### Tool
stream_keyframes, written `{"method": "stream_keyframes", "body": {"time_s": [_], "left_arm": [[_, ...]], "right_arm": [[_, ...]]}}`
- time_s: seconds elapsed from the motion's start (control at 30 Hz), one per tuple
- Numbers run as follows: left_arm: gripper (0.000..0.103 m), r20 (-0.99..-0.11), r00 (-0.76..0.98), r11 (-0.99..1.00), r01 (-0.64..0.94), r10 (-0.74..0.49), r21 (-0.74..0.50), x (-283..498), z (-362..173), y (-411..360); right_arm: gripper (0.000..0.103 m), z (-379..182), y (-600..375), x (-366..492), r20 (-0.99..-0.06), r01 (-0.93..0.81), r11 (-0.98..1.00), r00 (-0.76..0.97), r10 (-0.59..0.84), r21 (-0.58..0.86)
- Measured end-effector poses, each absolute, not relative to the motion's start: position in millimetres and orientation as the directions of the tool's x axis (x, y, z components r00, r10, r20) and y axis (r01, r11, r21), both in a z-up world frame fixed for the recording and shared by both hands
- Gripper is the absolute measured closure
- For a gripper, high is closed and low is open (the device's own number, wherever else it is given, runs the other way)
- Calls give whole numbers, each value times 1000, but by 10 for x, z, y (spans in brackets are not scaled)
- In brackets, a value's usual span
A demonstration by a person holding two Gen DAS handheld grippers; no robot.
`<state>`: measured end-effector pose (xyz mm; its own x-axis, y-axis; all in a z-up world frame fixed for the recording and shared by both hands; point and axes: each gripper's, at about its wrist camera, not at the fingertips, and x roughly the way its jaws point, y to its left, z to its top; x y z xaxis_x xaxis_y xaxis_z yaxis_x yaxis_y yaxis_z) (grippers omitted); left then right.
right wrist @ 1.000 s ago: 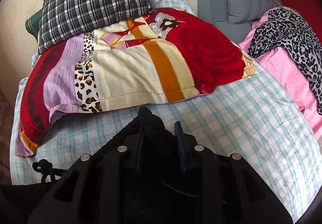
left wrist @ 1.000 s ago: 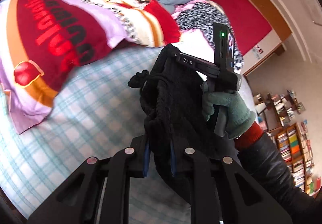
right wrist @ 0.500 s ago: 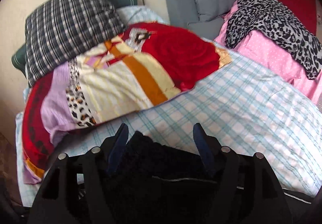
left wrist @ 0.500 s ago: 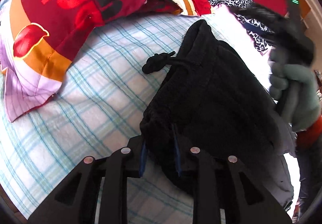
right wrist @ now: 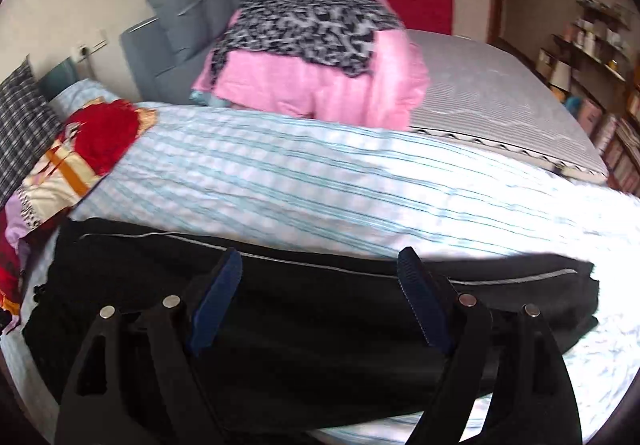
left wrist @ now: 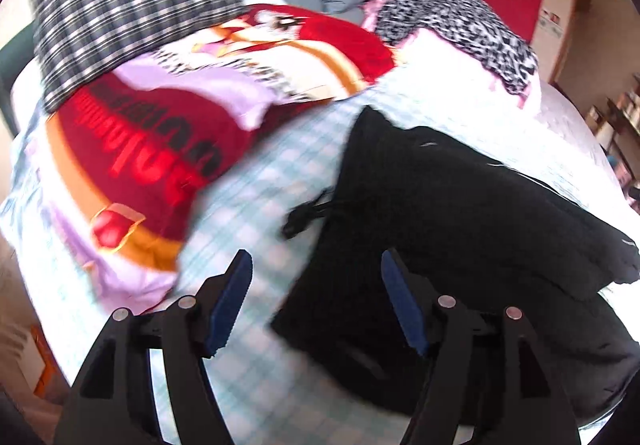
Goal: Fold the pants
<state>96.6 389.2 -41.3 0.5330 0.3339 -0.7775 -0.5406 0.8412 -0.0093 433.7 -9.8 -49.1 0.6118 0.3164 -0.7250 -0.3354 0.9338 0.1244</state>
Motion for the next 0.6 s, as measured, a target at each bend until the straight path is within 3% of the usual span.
{"method": "stream_keyframes", "body": {"time_s": [0.13, 0.3, 0.53, 0.6], "left_arm": [[26, -755, 574, 900, -434, 316, 46, 1591, -454, 3627], [26, -796, 561, 936, -350, 229, 23, 2339, -608, 3549], [24, -819, 531, 955, -288, 217, 66, 3057, -834, 3673], [24, -828, 524, 958, -283, 201, 53, 3182, -921, 3780]], "right_arm": [[21, -755, -1127, 4469, -742, -169, 981, 646, 180, 91], [21, -1045, -1918, 4671, -767, -34, 998, 638, 58, 47], [21, -1294, -2460, 5085, -789, 68, 997, 614, -8, 42], [15, -1380, -2554, 5196, -802, 81, 996, 597, -22, 33]]}}
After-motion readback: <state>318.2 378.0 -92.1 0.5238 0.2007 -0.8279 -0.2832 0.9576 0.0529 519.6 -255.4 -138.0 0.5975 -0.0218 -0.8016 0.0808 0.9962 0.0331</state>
